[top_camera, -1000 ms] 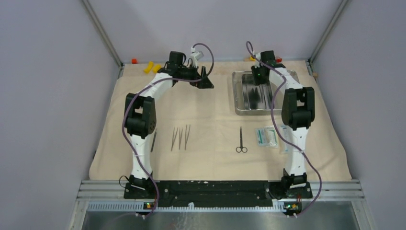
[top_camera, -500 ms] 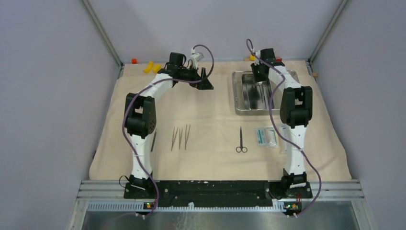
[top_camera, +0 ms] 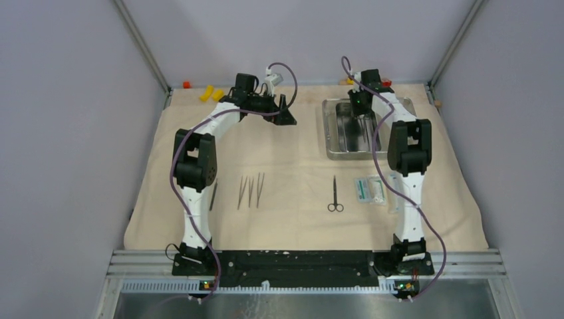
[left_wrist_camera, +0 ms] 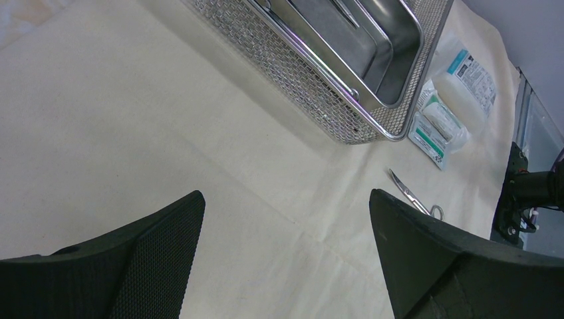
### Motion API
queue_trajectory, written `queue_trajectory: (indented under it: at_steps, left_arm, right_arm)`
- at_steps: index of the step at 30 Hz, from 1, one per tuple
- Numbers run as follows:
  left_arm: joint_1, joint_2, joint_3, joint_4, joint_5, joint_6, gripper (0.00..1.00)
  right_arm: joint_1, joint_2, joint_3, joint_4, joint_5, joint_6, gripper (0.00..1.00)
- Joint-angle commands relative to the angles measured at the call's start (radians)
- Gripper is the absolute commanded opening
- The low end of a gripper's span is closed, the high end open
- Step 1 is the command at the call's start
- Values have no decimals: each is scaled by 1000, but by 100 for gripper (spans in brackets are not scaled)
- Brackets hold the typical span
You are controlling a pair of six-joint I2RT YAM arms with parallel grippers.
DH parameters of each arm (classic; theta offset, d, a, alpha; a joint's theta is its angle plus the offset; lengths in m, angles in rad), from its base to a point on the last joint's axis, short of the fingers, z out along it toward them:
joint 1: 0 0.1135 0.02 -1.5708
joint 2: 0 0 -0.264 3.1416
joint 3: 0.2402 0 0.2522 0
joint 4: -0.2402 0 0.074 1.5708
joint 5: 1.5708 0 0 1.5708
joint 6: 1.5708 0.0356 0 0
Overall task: Open and lay out the surgical kit
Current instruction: Adjust the medical item in the container.
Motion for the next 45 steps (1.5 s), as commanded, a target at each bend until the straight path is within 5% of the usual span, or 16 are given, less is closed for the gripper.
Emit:
queue_trajectory:
  at_steps: [1, 13, 22, 45]
  left_arm:
    - [0, -21, 2, 29, 12, 13, 98]
    - [1, -11, 10, 27, 15, 9, 98]
    - [1, -13, 12, 25, 10, 13, 99]
    - [6, -11, 89, -51, -53, 58, 99]
  right_arm:
    - [-1, 46, 53, -5, 8, 1, 20]
    - [0, 104, 117, -16, 8, 8, 18]
    - [0, 91, 93, -15, 3, 16, 0]
    - [-1, -192, 39, -1, -119, 75, 0]
